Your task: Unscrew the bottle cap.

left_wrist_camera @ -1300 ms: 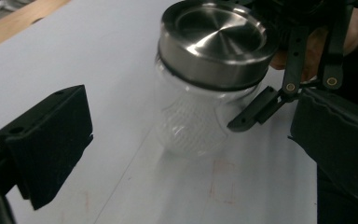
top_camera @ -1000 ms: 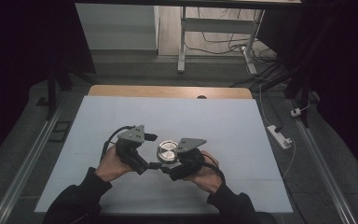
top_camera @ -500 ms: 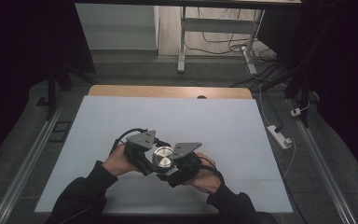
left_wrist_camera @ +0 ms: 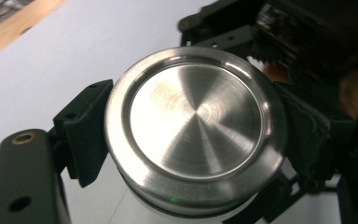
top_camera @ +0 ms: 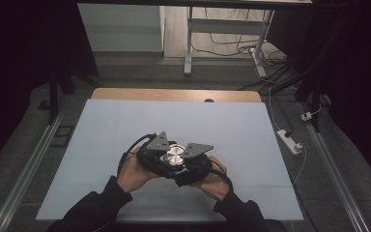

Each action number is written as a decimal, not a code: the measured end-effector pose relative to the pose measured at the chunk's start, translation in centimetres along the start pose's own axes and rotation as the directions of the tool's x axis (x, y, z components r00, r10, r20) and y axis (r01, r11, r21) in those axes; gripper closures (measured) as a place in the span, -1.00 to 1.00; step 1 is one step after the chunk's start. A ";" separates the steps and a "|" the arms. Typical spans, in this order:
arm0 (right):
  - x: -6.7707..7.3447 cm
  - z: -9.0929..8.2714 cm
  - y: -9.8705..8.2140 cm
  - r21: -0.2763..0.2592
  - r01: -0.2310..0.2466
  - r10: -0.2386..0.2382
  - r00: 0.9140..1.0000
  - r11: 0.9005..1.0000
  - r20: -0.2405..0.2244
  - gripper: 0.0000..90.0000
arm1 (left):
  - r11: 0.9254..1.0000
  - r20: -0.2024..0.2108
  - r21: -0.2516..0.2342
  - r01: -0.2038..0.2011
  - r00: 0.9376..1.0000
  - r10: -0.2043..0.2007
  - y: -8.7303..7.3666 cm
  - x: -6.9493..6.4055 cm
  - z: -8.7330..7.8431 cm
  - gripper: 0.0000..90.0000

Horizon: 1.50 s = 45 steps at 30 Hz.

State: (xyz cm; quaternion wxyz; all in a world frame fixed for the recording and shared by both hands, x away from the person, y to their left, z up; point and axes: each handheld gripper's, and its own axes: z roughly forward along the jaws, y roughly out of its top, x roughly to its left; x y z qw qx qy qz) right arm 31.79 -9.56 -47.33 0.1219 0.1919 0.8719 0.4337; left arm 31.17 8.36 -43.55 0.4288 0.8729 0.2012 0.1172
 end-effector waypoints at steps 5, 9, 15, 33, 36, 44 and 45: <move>-0.1 -0.2 0.0 -0.011 -0.012 0.012 1.000 1.000 0.021 -0.66 | 0.999 0.043 -0.034 0.028 0.999 -0.026 0.3 0.4 0.0 -0.71; -0.2 -0.3 -0.1 -0.015 -0.005 0.005 1.000 1.000 0.003 -0.66 | 0.998 0.084 -0.058 0.023 0.996 -0.018 0.2 1.4 -1.3 -0.92; 0.2 -0.1 -0.1 -0.008 0.029 -0.029 0.993 1.000 -0.111 -0.66 | 0.992 0.236 -0.032 -0.126 0.963 0.130 -0.8 2.7 -2.6 -0.89; 0.9 -0.1 0.3 -0.008 0.037 -0.037 0.996 0.999 -0.076 -0.66 | 0.994 0.175 -0.046 -0.094 0.979 0.101 -0.7 1.3 -1.2 -0.56; 0.7 -0.1 0.2 -0.007 0.029 -0.029 0.999 1.000 -0.016 -0.66 | 0.998 0.065 -0.064 -0.030 0.997 0.034 -0.5 0.5 -0.5 -0.56; 0.3 -0.3 0.1 -0.017 -0.003 0.004 0.999 1.000 0.053 -0.66 | 0.995 0.089 -0.098 0.023 0.996 -0.014 -0.5 1.1 -0.4 -0.88; 0.2 -0.4 0.1 -0.022 0.002 -0.001 0.999 1.000 0.046 -0.66 | 0.996 0.093 -0.088 0.011 0.996 -0.003 -0.4 1.3 -0.7 -0.94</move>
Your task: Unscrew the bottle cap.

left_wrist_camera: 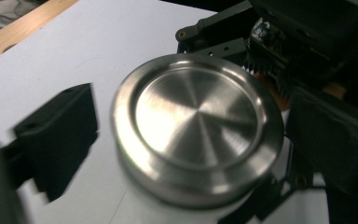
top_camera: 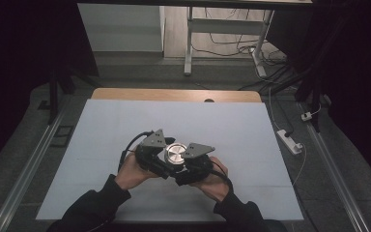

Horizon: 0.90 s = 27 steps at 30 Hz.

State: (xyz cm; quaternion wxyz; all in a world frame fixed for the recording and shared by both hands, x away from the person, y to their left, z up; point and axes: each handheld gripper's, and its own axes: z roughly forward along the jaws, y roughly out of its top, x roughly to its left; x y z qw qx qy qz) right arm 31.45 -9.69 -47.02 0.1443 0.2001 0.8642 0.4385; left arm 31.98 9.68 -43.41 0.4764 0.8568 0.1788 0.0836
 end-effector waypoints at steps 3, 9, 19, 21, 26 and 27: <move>-0.2 -0.1 0.0 -0.003 -0.001 0.000 0.999 1.000 -0.032 -0.66 | 0.999 0.038 0.015 -0.048 0.998 0.047 0.0 0.6 -1.1 -0.97; 0.1 0.0 0.0 -0.006 0.008 -0.009 0.987 1.000 -0.162 -0.66 | 0.993 0.183 0.017 -0.118 0.977 0.113 -0.7 1.6 -2.2 -0.88; 1.3 0.2 0.2 0.003 0.087 -0.085 0.973 0.996 -0.216 -0.66 | 0.981 0.214 0.043 -0.192 0.961 0.178 -0.8 0.4 -1.3 -0.58; 1.0 0.1 0.2 0.001 0.072 -0.071 0.978 0.997 -0.194 -0.66 | 0.987 0.171 0.041 -0.154 0.975 0.145 -0.6 0.3 -1.1 -0.57; 0.1 0.0 0.1 0.004 0.015 -0.015 0.997 1.000 -0.075 -0.66 | 0.998 -0.004 0.046 -0.047 0.999 0.047 0.0 -0.8 -0.1 -0.57; 0.1 0.0 0.1 0.004 0.015 -0.015 0.997 1.000 -0.075 -0.66 | 0.999 -0.041 0.041 -0.027 0.999 0.028 0.1 -1.0 0.1 -0.57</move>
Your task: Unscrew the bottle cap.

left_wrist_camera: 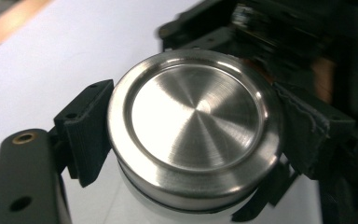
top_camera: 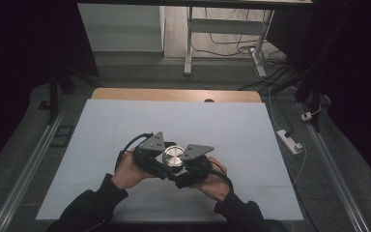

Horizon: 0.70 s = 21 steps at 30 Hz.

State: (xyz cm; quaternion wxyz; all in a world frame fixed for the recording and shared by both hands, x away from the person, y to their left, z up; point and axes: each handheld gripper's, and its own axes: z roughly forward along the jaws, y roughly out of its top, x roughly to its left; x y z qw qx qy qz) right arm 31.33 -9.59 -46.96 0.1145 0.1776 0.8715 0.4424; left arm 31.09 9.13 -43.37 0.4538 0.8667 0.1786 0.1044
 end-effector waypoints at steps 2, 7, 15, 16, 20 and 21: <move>-0.2 -0.1 -0.1 -0.003 -0.028 0.028 0.999 1.000 0.029 -0.66 | 1.000 -0.055 -0.010 0.022 0.998 -0.023 0.2 -0.5 0.3 -0.58; -0.4 -0.3 -0.1 -0.021 -0.044 0.044 0.998 0.999 0.034 -0.66 | 0.998 -0.017 -0.055 0.016 1.000 -0.017 0.6 -0.2 -0.3 -0.92; 0.2 -0.2 0.2 -0.011 -0.001 0.000 0.996 1.000 -0.089 -0.66 | 0.996 0.190 -0.013 -0.086 0.978 0.087 -0.2 1.7 -2.4 -0.94; 0.4 -0.1 0.2 -0.007 0.014 -0.014 0.995 1.000 -0.100 -0.66 | 0.995 0.215 -0.009 -0.104 0.971 0.103 -0.4 1.7 -2.4 -0.90; 1.2 0.1 0.3 0.002 0.050 -0.049 0.988 0.999 -0.148 -0.66 | 0.986 0.251 0.027 -0.166 0.956 0.154 -0.6 1.5 -1.9 -0.83; 1.4 0.1 0.4 0.003 0.066 -0.064 0.986 0.998 -0.155 -0.66 | 0.985 0.259 0.030 -0.173 0.953 0.159 -0.6 1.3 -1.7 -0.79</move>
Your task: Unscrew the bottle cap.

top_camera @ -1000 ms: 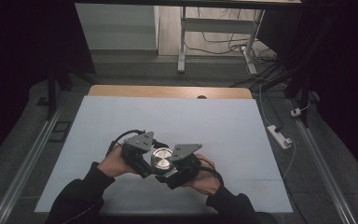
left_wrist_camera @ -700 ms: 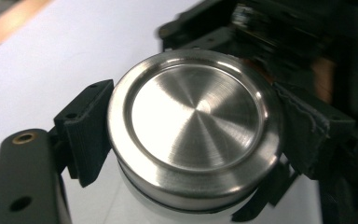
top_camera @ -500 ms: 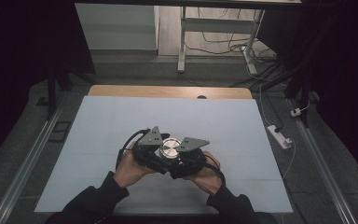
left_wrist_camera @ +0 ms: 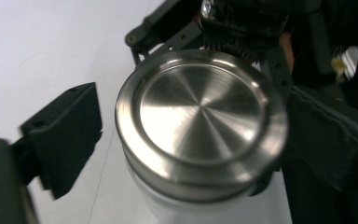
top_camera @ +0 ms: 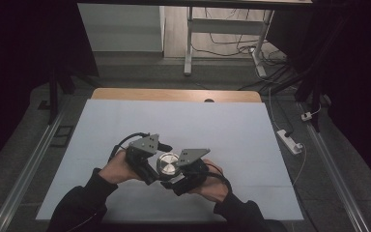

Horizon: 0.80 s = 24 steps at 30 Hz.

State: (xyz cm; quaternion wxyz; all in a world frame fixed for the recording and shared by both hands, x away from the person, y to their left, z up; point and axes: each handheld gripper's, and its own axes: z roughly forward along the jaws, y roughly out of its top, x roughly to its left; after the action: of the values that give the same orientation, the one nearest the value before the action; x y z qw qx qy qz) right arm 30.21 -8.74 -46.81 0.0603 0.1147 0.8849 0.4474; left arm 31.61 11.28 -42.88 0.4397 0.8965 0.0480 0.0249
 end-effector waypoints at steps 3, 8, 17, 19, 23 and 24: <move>0.2 0.1 0.1 0.004 0.022 -0.022 1.000 1.000 -0.006 -0.66 | 1.000 0.003 0.004 -0.020 1.000 0.020 0.2 -0.4 0.5 -0.64; -0.2 -0.2 0.0 -0.009 0.003 -0.003 0.999 1.000 0.035 -0.66 | 0.998 -0.092 -0.025 0.056 0.994 -0.058 0.7 -0.6 0.9 -0.58; -1.0 -0.5 -0.2 -0.033 -0.100 0.104 0.981 0.994 0.167 -0.66 | 0.965 -0.294 -0.134 0.226 0.921 -0.257 1.3 -1.3 2.5 -0.58; -1.1 -0.5 -0.3 -0.038 -0.110 0.115 0.976 0.993 0.185 -0.66 | 0.963 -0.300 -0.141 0.231 0.917 -0.264 1.3 -1.3 2.7 -0.58; -1.1 -0.5 -0.4 -0.041 -0.110 0.115 0.976 0.993 0.187 -0.66 | 0.959 -0.245 -0.132 0.252 0.929 -0.278 1.3 -0.8 2.5 -0.86; -1.1 -0.5 -0.3 -0.042 -0.107 0.113 0.977 0.993 0.183 -0.66 | 0.963 -0.246 -0.124 0.241 0.932 -0.265 1.3 -0.7 2.3 -0.89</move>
State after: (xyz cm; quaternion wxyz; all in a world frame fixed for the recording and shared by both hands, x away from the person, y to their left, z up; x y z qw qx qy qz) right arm 31.14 -9.62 -46.77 0.1192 0.2036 0.8606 0.4514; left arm 31.16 8.55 -43.28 0.4697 0.8507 0.2192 0.0874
